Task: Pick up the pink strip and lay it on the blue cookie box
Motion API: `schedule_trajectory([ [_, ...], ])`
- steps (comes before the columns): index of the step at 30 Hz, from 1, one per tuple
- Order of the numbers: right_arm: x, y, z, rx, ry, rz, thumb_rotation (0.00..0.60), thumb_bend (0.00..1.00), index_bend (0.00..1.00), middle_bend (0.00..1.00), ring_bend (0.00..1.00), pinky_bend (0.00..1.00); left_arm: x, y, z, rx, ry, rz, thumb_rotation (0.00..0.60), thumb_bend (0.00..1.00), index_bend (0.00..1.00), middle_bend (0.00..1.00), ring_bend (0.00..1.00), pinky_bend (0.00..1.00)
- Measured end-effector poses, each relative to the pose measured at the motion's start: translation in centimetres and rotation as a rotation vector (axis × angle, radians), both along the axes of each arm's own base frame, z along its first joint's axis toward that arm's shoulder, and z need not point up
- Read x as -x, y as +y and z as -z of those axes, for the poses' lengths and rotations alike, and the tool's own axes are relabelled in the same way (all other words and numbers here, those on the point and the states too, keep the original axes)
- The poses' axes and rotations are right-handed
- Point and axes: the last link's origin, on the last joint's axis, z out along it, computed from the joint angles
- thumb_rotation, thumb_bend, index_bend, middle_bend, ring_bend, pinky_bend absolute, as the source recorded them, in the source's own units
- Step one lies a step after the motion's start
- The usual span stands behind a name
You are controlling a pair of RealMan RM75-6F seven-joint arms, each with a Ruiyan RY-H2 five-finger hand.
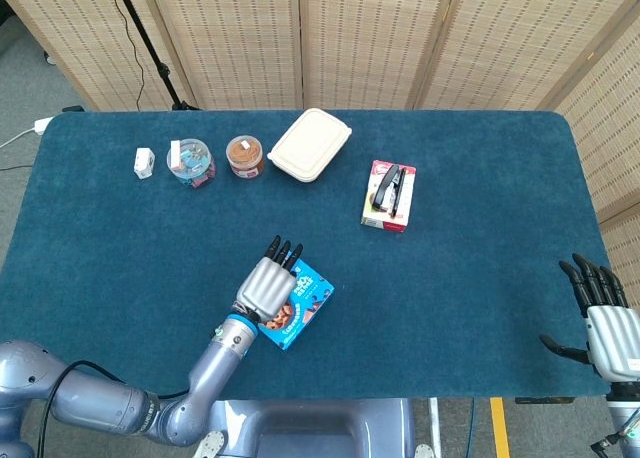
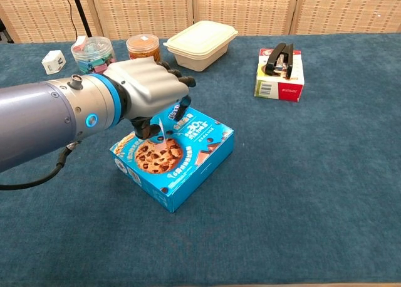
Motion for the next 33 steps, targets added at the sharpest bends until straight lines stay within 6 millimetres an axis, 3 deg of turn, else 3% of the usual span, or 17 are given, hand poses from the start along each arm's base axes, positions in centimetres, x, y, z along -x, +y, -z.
schedule_trajectory([
  [6, 0.0, 0.0, 0.2, -0.009, 0.006, 0.001, 0.600, 0.00, 0.00, 0.00, 0.00, 0.00, -0.8, 0.1, -1.5, 0.022, -0.127, -0.003, 0.600, 0.39, 0.00, 0.00, 0.00, 0.00],
  [10, 0.0, 0.0, 0.4, -0.011, 0.014, -0.001, 0.600, 0.00, 0.00, 0.00, 0.00, 0.00, -0.6, 0.8, -4.3, -0.001, -0.225, 0.010, 0.600, 0.33, 0.00, 0.00, 0.00, 0.00],
  [15, -0.1, -0.1, 0.5, -0.005, 0.024, -0.008, 0.600, 0.00, 0.00, 0.00, 0.00, 0.00, 1.4, 1.7, -8.0, -0.047, -0.315, -0.005, 0.600, 0.30, 0.00, 0.00, 0.00, 0.00],
  [21, -0.4, -0.1, 0.9, -0.015, 0.047, -0.035, 0.600, 0.00, 0.01, 0.00, 0.00, 0.00, 6.0, 2.1, -12.0, -0.100, -0.412, -0.049, 0.600, 0.29, 0.00, 0.00, 0.00, 0.00],
  [26, -0.9, -0.2, 1.9, -0.057, 0.072, -0.082, 0.600, 0.00, 0.01, 0.00, 0.00, 0.00, 11.3, 1.5, -15.0, -0.152, -0.481, -0.102, 0.600, 0.28, 0.00, 0.00, 0.00, 0.00],
  [33, -2.7, -0.7, 3.5, -0.156, 0.129, -0.195, 0.600, 0.00, 0.02, 0.00, 0.00, 0.00, 19.0, -2.2, -19.3, -0.290, -0.531, -0.224, 0.600, 0.27, 0.00, 0.00, 0.00, 0.00],
])
